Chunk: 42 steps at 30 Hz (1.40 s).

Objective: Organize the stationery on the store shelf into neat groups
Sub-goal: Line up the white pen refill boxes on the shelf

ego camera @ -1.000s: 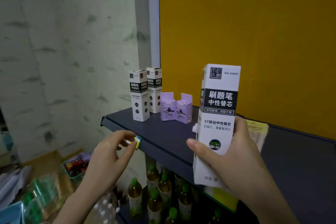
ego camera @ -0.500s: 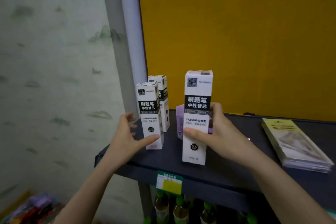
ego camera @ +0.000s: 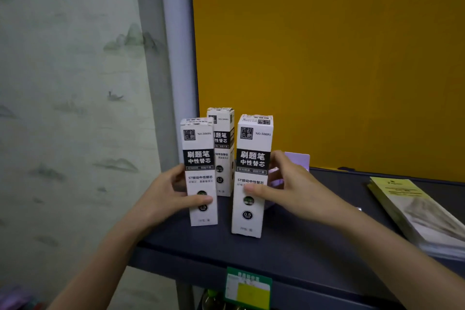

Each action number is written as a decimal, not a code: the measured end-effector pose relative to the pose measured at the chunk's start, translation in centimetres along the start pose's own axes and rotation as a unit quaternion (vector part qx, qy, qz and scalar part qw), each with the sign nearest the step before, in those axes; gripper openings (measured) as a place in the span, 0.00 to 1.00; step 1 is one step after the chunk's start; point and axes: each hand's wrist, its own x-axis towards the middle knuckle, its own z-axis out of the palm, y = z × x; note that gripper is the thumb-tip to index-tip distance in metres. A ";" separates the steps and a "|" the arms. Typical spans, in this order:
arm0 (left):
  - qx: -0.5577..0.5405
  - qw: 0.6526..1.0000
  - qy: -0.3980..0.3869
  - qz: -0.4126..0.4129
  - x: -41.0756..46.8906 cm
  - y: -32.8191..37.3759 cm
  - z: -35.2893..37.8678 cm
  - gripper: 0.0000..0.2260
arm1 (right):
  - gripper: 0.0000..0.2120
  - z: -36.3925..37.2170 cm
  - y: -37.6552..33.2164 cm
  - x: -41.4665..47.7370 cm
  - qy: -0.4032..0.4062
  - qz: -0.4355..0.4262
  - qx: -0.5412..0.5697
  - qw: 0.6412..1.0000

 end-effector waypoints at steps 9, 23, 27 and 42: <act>0.007 1.000 0.005 0.001 4.2 -1.8 -4.8 0.25 | 0.28 0.5 -1.6 4.7 0.017 -0.006 -0.025 1.000; -0.005 0.992 -0.124 0.037 9.9 -4.7 -4.4 0.24 | 0.30 -0.3 0.0 7.5 0.008 0.093 -0.061 0.994; -0.025 0.991 -0.128 0.043 10.4 -4.7 -3.9 0.23 | 0.28 -0.7 -0.1 7.7 0.001 0.109 -0.051 0.993; -0.001 0.996 -0.072 0.050 11.1 -5.5 -3.6 0.24 | 0.30 -3.2 2.1 10.1 -0.009 0.141 -0.026 0.990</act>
